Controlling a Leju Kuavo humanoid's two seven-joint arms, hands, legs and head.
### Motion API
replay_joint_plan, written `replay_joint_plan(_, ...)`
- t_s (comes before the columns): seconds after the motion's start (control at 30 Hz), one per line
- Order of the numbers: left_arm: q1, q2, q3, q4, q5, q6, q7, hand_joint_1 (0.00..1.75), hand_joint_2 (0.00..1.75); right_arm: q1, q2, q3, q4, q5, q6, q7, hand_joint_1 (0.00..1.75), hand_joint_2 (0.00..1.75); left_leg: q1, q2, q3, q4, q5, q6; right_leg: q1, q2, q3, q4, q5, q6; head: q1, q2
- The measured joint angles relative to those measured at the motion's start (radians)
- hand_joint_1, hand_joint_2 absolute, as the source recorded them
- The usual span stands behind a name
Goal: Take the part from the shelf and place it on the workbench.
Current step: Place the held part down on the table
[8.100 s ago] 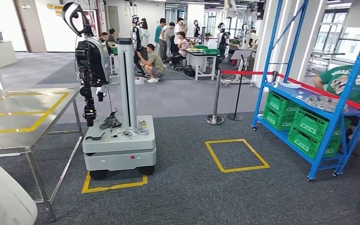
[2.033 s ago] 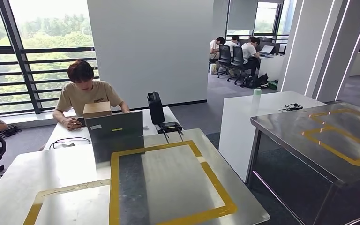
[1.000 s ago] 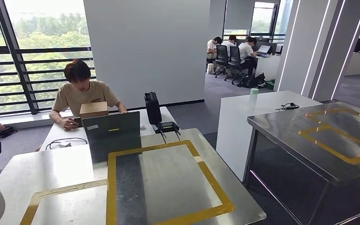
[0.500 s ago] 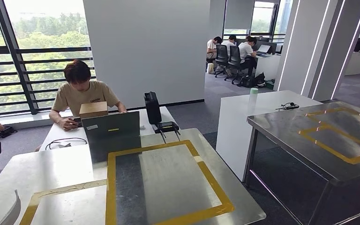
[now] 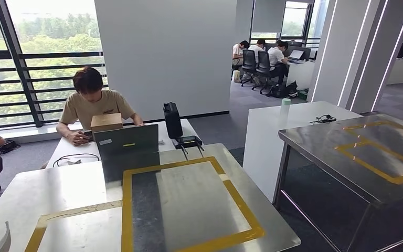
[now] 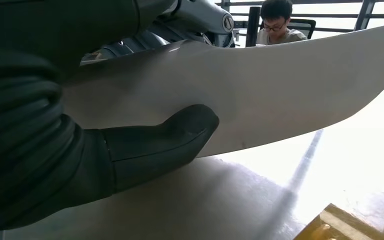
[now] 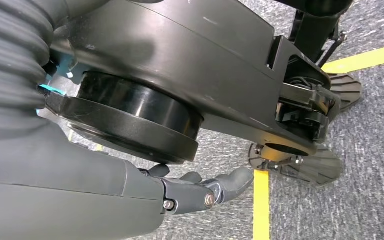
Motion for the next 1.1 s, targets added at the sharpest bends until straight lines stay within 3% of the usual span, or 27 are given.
replay_joint_plan(0.03,0.004,0.001,-0.001,-0.003,-0.001,0.002,-0.005,1.75,1.75,0.000,0.000,0.000,0.000,-0.001,0.000,0.002,0.00,1.75,0.001,-0.001,0.003,-0.006,0.004,-0.001,0.002,0.000,0.003,-0.005,0.002,-0.010,0.000,0.000)
replay_joint_plan(0.1,0.009,-0.002,-0.006,-0.005,-0.007,0.007,-0.009,0.87,1.75,-0.001,0.000,0.002,0.000,-0.003,0.000,0.006,0.00,0.87,0.001,-0.003,0.002,-0.008,0.005,-0.001,0.002,0.000,0.004,-0.008,0.002,-0.022,0.001,0.000)
replay_joint_plan(0.17,0.012,-0.006,-0.013,-0.005,-0.017,0.020,-0.011,0.00,1.75,-0.001,0.000,0.003,0.000,-0.008,0.000,0.007,0.00,0.00,0.001,-0.003,0.001,-0.005,0.004,0.001,0.002,0.000,0.004,-0.009,0.003,-0.013,0.001,0.000)
replay_joint_plan(0.27,0.007,-0.015,-0.024,-0.005,-0.021,0.044,-0.019,0.00,1.75,-0.001,0.000,0.003,0.000,-0.018,-0.002,0.002,0.00,0.00,0.000,-0.003,0.000,-0.003,0.003,0.002,0.002,0.000,0.003,-0.009,0.005,-0.008,0.001,0.000)
replay_joint_plan(0.4,-0.005,-0.024,-0.039,-0.003,-0.019,0.046,-0.042,0.00,0.00,0.000,0.000,0.003,0.000,-0.024,-0.003,-0.007,0.00,0.00,0.000,-0.002,0.000,-0.003,0.003,0.002,0.002,0.001,0.003,-0.009,0.006,0.003,0.001,0.000)
replay_joint_plan(0.63,-0.015,-0.045,-0.076,-0.016,-0.018,0.080,-0.097,0.00,0.00,0.001,0.000,0.003,0.000,-0.035,-0.005,-0.009,0.00,0.00,0.001,-0.001,0.000,-0.003,0.005,-0.001,0.003,0.001,-0.001,-0.006,0.005,0.005,0.001,0.000)
replay_joint_plan(0.9,-0.014,-0.107,-0.183,-0.115,-0.002,0.097,-0.129,0.00,0.00,0.005,-0.001,0.003,0.000,-0.051,-0.008,-0.020,0.00,0.00,0.001,-0.001,0.000,-0.004,0.006,-0.004,0.003,0.001,-0.002,-0.003,0.005,0.005,0.001,0.000)
replay_joint_plan(1.03,-0.006,-0.127,-0.231,-0.200,0.029,0.115,-0.104,0.00,0.00,0.013,-0.001,0.003,0.000,-0.061,-0.010,-0.030,0.00,0.00,0.000,-0.002,0.003,-0.016,0.015,0.013,-0.002,0.002,0.000,-0.012,0.010,0.021,0.001,0.000)
replay_joint_plan(1.1,0.003,-0.133,-0.253,-0.257,0.045,0.130,-0.090,0.00,0.00,0.016,-0.002,0.003,0.000,-0.063,-0.011,-0.031,0.00,0.00,0.008,-0.001,0.009,-0.038,0.031,0.021,-0.001,0.010,-0.022,0.036,-0.028,0.026,0.001,0.000)
